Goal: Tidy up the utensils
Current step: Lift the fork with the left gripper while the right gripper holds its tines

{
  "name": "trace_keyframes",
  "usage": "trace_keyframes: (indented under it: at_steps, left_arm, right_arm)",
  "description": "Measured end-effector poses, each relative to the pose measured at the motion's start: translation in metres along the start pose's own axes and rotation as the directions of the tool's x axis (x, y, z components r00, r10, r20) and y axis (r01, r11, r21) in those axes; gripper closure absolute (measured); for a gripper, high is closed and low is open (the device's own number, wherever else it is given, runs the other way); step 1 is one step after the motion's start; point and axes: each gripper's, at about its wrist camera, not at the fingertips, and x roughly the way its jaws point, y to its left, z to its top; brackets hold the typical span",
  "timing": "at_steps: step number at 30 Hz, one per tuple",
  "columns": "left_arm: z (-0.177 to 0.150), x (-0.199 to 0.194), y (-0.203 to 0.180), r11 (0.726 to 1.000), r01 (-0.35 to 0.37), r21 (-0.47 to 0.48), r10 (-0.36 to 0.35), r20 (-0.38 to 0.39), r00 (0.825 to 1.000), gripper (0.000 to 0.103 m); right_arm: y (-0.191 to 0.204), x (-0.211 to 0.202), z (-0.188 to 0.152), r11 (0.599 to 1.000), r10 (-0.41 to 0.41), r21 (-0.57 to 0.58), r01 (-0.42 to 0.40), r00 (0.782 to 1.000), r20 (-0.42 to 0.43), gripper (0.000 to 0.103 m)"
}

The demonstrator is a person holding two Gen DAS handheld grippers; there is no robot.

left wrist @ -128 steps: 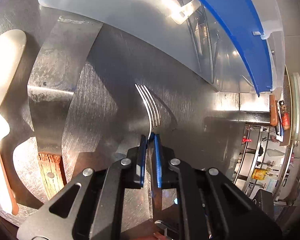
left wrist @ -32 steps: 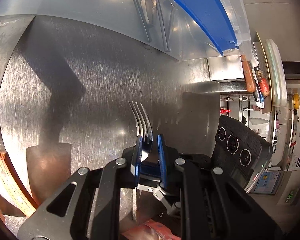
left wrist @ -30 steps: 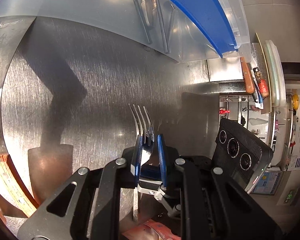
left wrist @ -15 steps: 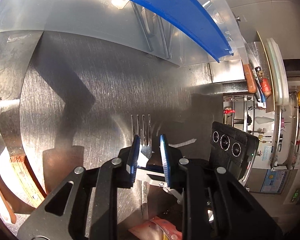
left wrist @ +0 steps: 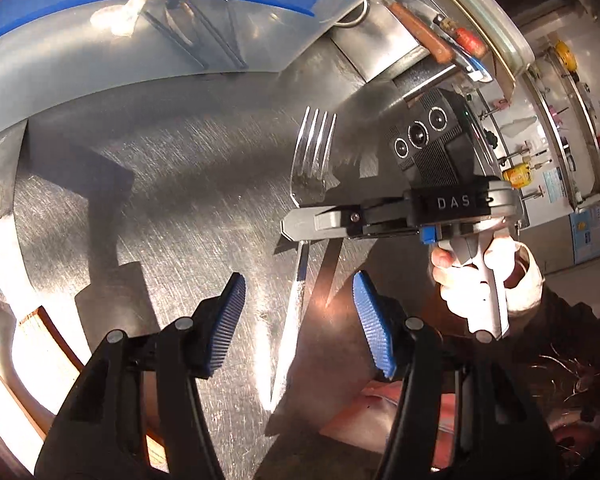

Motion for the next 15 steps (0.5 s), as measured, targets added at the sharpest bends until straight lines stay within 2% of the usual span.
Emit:
trace_keyframes:
  at_steps: [4, 7, 8, 10, 12, 15]
  left_arm:
    - [-0.003, 0.018, -0.006, 0.999, 0.019, 0.04, -0.017, -0.05, 0.999, 0.05]
    - [-0.006, 0.033, -0.012, 0.997, -0.027, 0.073, 0.034, -0.094, 0.995, 0.05]
    - [-0.007, 0.037, -0.014, 0.995, -0.047, 0.087, 0.056, -0.107, 0.993, 0.055]
    - [-0.009, 0.042, -0.019, 0.988, -0.079, 0.132, 0.095, -0.119, 0.988, 0.072]
    - [-0.009, 0.046, -0.018, 0.984, -0.114, 0.137, 0.131, -0.123, 0.984, 0.094]
    - [-0.009, 0.046, -0.016, 0.984, -0.113, 0.135, 0.13, -0.12, 0.984, 0.095]
  right_arm:
    - [0.002, -0.002, 0.0, 0.999, 0.033, 0.024, -0.033, 0.999, 0.001, 0.097]
    - [0.004, -0.001, -0.001, 0.999, 0.046, 0.026, -0.046, 0.999, 0.001, 0.097]
    - [0.004, -0.002, -0.001, 0.999, 0.048, 0.023, -0.048, 0.999, 0.001, 0.097]
    - [0.006, 0.0, -0.001, 0.999, 0.042, 0.02, -0.042, 0.999, 0.0, 0.097]
    - [0.005, 0.004, 0.0, 0.999, 0.028, 0.017, -0.028, 1.0, -0.004, 0.098]
    - [0.001, 0.001, -0.002, 1.0, 0.027, 0.012, -0.027, 1.0, -0.008, 0.098]
